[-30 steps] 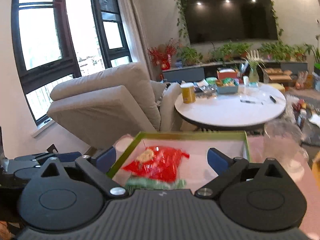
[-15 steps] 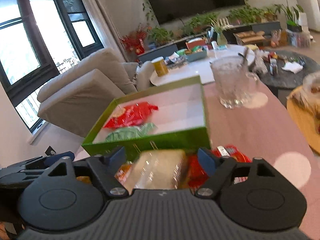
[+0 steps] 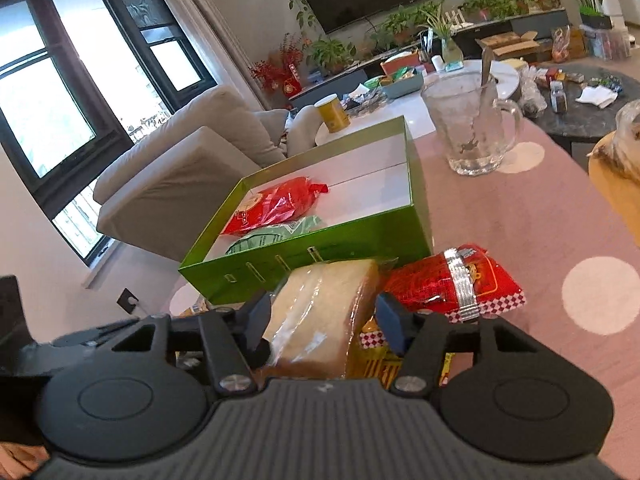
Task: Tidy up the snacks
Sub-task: 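Grasp the wrapped sliced loaf with the right gripper and lift it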
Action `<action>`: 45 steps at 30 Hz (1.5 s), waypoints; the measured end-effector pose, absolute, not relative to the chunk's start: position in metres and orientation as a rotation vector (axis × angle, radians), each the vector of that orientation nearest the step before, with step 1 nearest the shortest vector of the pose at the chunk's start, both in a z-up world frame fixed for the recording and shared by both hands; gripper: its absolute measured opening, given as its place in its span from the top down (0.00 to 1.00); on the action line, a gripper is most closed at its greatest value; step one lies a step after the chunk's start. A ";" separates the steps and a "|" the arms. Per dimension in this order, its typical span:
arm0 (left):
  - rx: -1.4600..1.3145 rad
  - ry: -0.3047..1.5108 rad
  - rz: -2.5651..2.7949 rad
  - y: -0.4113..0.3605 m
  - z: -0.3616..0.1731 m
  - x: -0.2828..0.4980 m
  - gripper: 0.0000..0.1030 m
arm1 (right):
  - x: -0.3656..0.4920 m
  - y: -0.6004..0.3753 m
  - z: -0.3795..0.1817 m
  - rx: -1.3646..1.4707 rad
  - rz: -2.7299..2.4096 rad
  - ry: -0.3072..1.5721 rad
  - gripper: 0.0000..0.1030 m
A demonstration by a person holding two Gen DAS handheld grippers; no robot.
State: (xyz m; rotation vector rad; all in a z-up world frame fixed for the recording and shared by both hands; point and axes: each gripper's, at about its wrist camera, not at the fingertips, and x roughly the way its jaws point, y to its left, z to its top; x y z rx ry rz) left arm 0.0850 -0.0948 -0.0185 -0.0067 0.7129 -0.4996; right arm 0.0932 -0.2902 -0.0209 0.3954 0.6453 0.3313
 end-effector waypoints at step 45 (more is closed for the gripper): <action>-0.011 0.736 -0.609 -0.108 -0.031 0.097 0.22 | 0.116 -0.284 -0.032 0.446 0.338 0.795 0.49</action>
